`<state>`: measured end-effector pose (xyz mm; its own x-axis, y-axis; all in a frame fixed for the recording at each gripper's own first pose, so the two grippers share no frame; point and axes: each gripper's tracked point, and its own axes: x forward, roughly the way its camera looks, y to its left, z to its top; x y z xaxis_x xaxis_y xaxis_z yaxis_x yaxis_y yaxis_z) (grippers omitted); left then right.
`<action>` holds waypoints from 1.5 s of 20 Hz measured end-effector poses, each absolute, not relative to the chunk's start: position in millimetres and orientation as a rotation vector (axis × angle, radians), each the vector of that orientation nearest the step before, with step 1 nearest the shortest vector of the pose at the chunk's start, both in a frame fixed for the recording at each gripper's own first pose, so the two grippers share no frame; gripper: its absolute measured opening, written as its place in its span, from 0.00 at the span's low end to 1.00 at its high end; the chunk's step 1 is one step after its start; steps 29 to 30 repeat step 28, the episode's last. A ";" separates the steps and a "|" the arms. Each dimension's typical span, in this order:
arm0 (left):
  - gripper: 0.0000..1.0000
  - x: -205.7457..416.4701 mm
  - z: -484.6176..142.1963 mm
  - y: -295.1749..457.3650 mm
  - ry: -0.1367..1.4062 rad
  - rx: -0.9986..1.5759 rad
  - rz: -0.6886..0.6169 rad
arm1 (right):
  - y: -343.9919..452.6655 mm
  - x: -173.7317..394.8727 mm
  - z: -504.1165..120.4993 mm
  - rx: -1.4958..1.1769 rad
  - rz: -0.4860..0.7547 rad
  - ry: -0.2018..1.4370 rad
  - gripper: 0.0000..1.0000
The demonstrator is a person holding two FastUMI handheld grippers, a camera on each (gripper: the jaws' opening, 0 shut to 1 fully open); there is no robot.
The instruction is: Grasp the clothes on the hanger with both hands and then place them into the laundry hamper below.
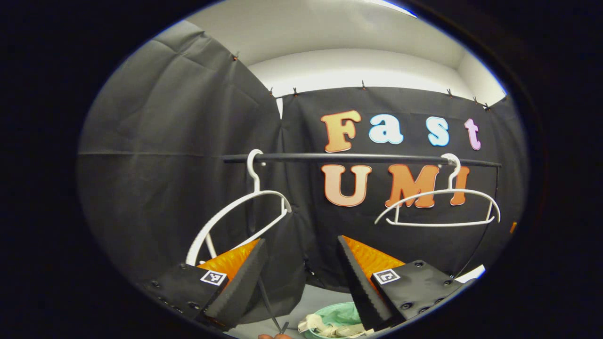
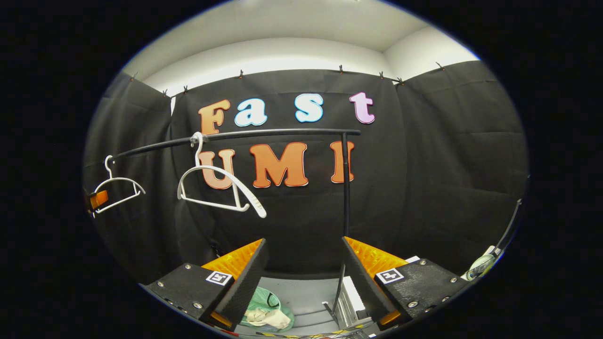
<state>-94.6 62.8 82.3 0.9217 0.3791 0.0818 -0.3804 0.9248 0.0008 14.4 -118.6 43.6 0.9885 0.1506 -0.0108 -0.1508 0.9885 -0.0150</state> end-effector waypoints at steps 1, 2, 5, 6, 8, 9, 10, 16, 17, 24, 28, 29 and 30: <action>0.94 -97.2 84.3 69.5 -0.086 0.016 0.394 | -122.2 11.2 40.5 -0.017 0.135 0.015 0.96; 0.94 -98.4 87.0 78.5 -0.090 0.022 0.402 | -124.1 9.2 39.0 -0.017 0.118 0.016 0.95; 0.94 -95.7 90.4 96.3 -0.097 0.034 0.408 | -122.3 1.2 42.5 -0.024 0.079 0.005 0.99; 0.99 -92.4 91.2 98.5 -0.100 0.037 0.398 | -121.2 -0.4 43.1 -0.027 0.063 0.000 0.99; 0.97 -88.5 91.4 101.1 -0.105 0.044 0.377 | -114.1 -3.4 43.1 -0.026 0.045 -0.005 0.99; 0.94 -86.0 90.9 102.3 -0.106 0.040 0.370 | -109.7 -4.8 41.4 -0.022 0.036 -0.005 0.95; 0.97 -83.6 89.0 100.5 -0.102 0.030 0.351 | -105.5 -5.2 41.4 -0.017 0.026 -0.007 0.98; 0.94 -73.1 78.9 90.0 -0.083 0.044 0.236 | -75.9 -14.0 30.8 0.010 0.009 -0.001 0.99; 0.99 -72.4 78.4 89.9 -0.083 0.050 0.226 | -72.2 -17.1 29.7 0.016 0.012 -0.001 0.92; 0.94 -68.7 75.6 103.7 -0.079 0.032 0.208 | -65.5 -28.7 29.9 0.029 -0.012 -0.007 0.95; 0.94 -69.5 69.9 108.9 -0.064 0.027 0.198 | -61.1 -34.7 32.9 0.021 -0.020 -0.017 0.96; 0.94 -69.5 69.9 108.9 -0.064 0.027 0.198 | -61.1 -34.7 32.9 0.021 -0.020 -0.017 0.96; 0.94 -69.5 69.9 108.9 -0.064 0.027 0.198 | -61.1 -34.7 32.9 0.021 -0.020 -0.017 0.96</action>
